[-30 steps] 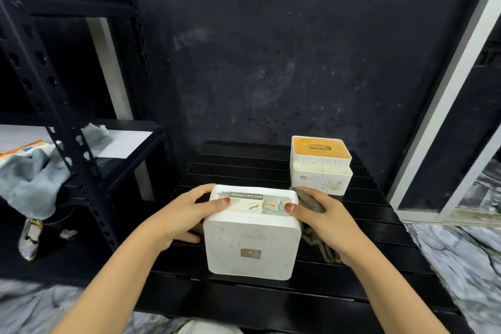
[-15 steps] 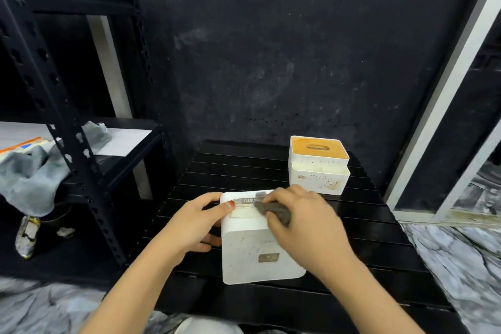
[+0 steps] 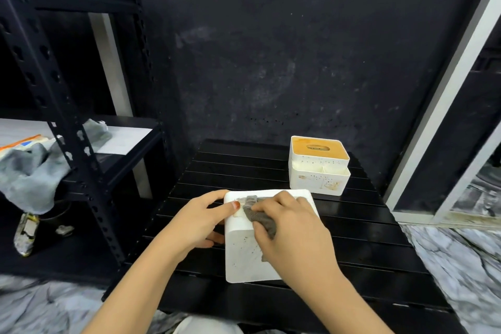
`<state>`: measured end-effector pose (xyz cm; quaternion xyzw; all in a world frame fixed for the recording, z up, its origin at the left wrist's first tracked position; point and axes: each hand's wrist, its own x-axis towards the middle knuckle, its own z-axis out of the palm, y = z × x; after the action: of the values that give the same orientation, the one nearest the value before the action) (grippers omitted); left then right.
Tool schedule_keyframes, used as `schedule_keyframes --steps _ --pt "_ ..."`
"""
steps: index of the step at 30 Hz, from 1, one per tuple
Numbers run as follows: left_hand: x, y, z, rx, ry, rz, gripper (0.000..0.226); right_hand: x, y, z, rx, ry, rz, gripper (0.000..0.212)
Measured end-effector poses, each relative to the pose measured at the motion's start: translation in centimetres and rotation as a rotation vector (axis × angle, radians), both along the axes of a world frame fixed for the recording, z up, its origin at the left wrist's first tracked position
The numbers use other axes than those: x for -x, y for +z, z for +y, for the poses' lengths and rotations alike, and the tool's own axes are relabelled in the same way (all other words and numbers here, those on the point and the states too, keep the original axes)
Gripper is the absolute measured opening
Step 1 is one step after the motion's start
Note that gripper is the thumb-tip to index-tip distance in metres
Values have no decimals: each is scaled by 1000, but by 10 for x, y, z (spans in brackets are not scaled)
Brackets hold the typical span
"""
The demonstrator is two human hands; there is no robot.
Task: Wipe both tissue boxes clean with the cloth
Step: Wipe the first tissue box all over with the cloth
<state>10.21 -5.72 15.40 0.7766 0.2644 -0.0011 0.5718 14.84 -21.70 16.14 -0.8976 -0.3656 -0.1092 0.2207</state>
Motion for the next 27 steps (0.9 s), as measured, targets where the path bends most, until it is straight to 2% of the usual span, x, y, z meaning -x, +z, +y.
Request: schedule_keyframes --steps 7,12,15,17,19,22,25,27 --pt "-2 1 0 13 -28 -13 27 -28 -1 -23 -112 -90 129 20" --pt "-4 2 0 13 -26 -30 23 -56 3 -41 -301 -118 370 17" --pt "-6 2 -3 24 -23 -43 22 -67 5 -44 -378 -108 536 28" --pt "-7 2 -3 29 -20 -50 23 -76 6 -46 -321 -118 638 44" --pt "-7 2 -3 37 -19 -56 23 -86 6 -50 -329 -104 808 50" --pt "-6 2 -4 45 -6 -77 18 -94 2 -55 -408 -48 983 42" --pt "-5 2 -5 52 23 -131 15 -93 -3 -62 -472 11 976 23" --pt "-4 0 -5 72 31 -166 19 -91 -5 -69 -563 33 1002 18"
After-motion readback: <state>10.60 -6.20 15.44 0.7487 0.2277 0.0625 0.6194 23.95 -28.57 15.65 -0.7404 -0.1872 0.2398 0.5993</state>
